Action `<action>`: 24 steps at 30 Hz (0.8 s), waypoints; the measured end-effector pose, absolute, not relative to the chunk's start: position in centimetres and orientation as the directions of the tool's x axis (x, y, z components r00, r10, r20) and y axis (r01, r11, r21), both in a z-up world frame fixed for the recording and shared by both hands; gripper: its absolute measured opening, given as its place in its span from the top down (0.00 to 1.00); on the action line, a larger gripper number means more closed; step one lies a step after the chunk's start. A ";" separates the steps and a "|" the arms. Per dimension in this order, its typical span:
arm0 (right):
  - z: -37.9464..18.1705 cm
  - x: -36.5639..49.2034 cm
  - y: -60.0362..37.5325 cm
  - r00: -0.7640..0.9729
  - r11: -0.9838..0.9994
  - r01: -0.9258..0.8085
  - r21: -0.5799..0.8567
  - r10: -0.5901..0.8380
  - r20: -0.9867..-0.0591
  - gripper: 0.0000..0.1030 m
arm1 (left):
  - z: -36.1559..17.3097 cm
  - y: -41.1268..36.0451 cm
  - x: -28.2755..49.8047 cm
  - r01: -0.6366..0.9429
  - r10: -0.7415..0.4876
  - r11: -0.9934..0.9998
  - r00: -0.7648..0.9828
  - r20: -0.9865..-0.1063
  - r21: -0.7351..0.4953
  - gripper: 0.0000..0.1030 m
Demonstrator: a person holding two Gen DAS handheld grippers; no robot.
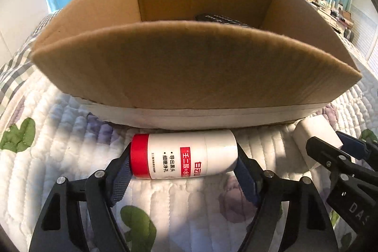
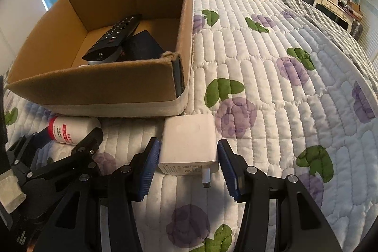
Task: Organize rigid objects
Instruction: 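Grasp the red-capped white bottle with the left tool while the right tool grasps the white charger, then lower the bottle and charger into the box and release both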
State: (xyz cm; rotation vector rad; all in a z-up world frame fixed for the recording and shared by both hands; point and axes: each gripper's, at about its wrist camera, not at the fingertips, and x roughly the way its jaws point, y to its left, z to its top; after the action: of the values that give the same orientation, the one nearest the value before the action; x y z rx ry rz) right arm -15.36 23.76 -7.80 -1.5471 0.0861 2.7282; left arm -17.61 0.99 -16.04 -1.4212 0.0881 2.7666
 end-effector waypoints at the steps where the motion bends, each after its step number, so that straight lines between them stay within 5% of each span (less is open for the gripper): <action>1: -7.8 -15.2 23.8 -0.515 -0.998 -0.031 0.049 -0.026 -0.857 0.51 | -15.8 0.9 -17.4 -0.053 -0.001 -0.998 -0.586 -0.811 0.039 0.24; 24: -0.7 -9.7 24.4 -0.630 -0.999 -0.029 0.033 -0.008 -0.776 0.51 | -6.1 1.2 -10.7 -0.122 0.054 -0.992 -0.670 -0.740 0.038 0.24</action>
State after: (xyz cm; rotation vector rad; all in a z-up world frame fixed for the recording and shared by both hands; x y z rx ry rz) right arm -9.73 24.35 -0.71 -1.3460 0.0664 2.8251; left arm -10.67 1.17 -6.14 -1.2289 0.1289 2.7828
